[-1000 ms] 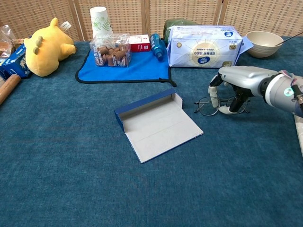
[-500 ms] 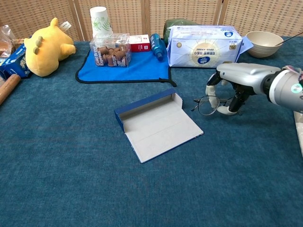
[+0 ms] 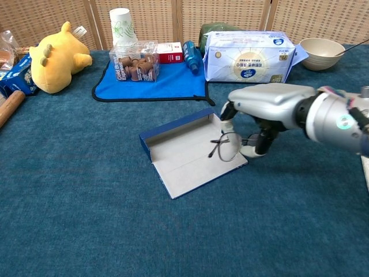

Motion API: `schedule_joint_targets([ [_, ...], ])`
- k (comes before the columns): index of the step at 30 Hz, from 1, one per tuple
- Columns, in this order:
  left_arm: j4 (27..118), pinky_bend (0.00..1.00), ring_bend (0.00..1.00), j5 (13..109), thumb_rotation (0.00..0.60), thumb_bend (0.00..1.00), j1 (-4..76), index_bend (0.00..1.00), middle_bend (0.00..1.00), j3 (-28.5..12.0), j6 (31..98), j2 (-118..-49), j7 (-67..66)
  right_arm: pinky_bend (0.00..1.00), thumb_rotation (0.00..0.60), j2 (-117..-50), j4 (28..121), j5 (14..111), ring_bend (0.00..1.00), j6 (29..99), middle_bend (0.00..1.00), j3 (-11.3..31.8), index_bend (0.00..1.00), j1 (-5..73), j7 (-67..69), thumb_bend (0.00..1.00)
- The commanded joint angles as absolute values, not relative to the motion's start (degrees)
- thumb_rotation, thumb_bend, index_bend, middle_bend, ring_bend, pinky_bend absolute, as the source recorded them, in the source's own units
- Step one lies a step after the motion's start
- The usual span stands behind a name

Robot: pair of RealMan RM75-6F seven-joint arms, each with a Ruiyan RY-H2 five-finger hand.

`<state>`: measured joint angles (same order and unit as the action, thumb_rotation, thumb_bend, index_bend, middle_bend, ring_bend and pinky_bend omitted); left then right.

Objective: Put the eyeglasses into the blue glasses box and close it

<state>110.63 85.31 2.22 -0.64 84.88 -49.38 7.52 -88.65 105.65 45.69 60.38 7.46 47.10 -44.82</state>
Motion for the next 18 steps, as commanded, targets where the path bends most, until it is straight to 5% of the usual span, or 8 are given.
schedule_joint_targets([
  [1,110.58,0.00,0.00,85.30,0.600,0.30,2.12,0.07,0.10,-0.62,84.98,-49.40,7.64,0.21,0.600,-90.84,105.54,43.81,0.13,61.12,0.30,7.73,0.58,49.33,-47.77,0.34],
  [18,109.82,0.00,0.00,85.32,0.600,0.30,1.94,0.07,0.10,-0.69,85.13,-49.72,8.31,0.21,0.600,-97.62,100.59,37.13,0.12,63.45,0.27,9.77,0.51,56.67,-55.55,0.33],
])
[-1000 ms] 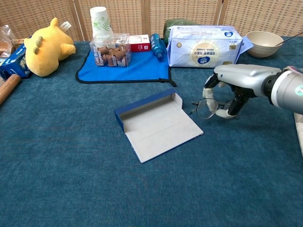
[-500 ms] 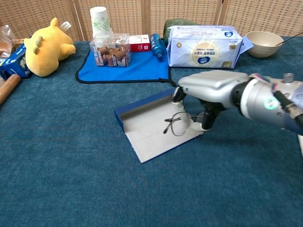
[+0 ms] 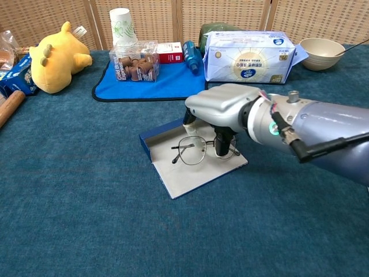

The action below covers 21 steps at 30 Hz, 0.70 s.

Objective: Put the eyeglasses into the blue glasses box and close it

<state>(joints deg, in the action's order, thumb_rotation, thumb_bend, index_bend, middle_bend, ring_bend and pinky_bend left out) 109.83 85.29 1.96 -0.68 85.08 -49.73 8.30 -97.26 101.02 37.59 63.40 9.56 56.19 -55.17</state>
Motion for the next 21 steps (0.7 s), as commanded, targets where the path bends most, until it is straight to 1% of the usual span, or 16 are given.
schedule_joint_targets([
  [1,109.82,0.00,0.00,85.33,0.600,0.30,1.91,0.07,0.10,-0.69,85.18,-49.70,8.32,0.21,0.600,-97.68,100.47,36.95,0.11,63.48,0.26,9.81,0.49,56.83,-55.67,0.33],
  [9,109.85,0.00,0.00,85.35,0.600,0.29,1.76,0.06,0.10,-0.72,85.35,-49.51,8.53,0.22,0.600,-96.99,101.01,36.20,0.07,63.91,0.19,9.69,0.29,57.94,-55.92,0.34],
  [13,110.07,0.00,0.00,85.46,0.600,0.29,1.72,0.06,0.10,-0.79,85.54,-49.42,8.42,0.22,0.600,-96.07,102.33,37.08,0.06,64.45,0.17,9.58,0.22,57.75,-54.99,0.35],
  [18,110.82,0.00,0.00,86.16,0.600,0.30,1.62,0.06,0.10,-0.76,85.99,-48.97,8.38,0.21,0.600,-94.21,105.83,39.69,0.03,66.27,0.11,9.56,0.04,57.27,-53.90,0.34],
  [21,111.11,0.00,0.00,86.51,0.600,0.30,1.39,0.06,0.10,-0.61,86.33,-48.69,8.39,0.19,0.600,-94.26,106.07,41.01,0.01,66.13,0.07,8.80,0.00,57.04,-53.00,0.33],
])
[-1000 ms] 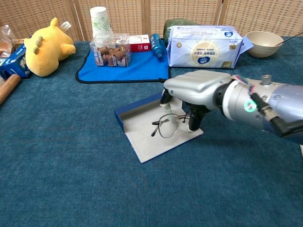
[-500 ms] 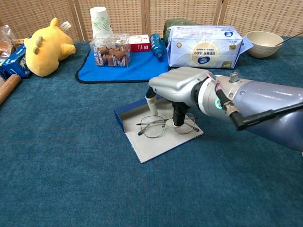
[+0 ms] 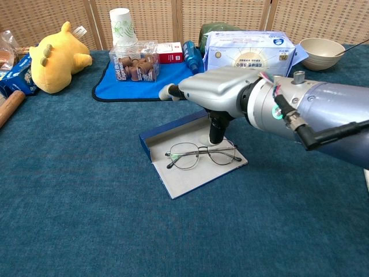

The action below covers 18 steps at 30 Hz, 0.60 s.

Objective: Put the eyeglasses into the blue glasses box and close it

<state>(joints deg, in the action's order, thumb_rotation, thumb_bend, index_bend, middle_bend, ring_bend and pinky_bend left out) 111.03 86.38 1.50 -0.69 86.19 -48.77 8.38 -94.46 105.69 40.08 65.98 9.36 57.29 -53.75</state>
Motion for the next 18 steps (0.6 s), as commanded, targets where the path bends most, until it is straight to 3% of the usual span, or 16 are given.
schedule_joint_targets([
  [1,111.18,0.00,0.00,86.62,0.600,0.30,1.29,0.06,0.10,-0.54,86.45,-48.62,8.41,0.19,0.600,-94.46,105.82,41.22,0.00,66.10,0.06,8.53,0.00,57.00,-52.87,0.32],
  [9,111.12,0.00,0.00,87.24,0.600,0.30,0.21,0.06,0.10,0.21,87.44,-48.16,9.16,0.14,0.600,-97.44,102.01,43.64,0.00,65.36,0.00,6.69,0.00,56.63,-51.08,0.20],
  [18,110.74,0.00,0.00,87.73,0.600,0.30,-0.56,0.06,0.10,0.56,88.35,-47.97,10.02,0.13,0.600,-99.97,95.48,49.39,0.00,63.36,0.00,5.51,0.00,55.77,-46.39,0.15],
])
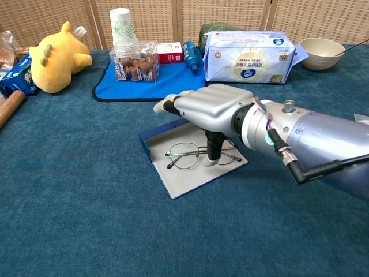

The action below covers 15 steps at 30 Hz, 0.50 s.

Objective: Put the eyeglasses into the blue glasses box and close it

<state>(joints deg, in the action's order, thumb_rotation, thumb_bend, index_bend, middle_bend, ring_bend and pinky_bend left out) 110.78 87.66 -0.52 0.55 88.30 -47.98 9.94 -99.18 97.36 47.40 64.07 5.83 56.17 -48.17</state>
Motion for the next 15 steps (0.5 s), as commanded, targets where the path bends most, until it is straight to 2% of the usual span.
schedule_joint_targets([
  [1,110.74,0.00,0.00,87.76,0.600,0.30,-0.57,0.06,0.10,0.55,88.39,-47.97,10.06,0.13,0.600,-100.19,94.59,50.32,0.00,63.02,0.00,5.42,0.00,55.67,-45.62,0.15],
  [15,110.69,0.00,0.00,87.77,0.600,0.30,-1.03,0.05,0.10,0.62,88.86,-47.83,10.34,0.12,0.600,-101.89,84.89,56.84,0.00,57.31,0.00,5.95,0.00,55.14,-36.95,0.13],
])
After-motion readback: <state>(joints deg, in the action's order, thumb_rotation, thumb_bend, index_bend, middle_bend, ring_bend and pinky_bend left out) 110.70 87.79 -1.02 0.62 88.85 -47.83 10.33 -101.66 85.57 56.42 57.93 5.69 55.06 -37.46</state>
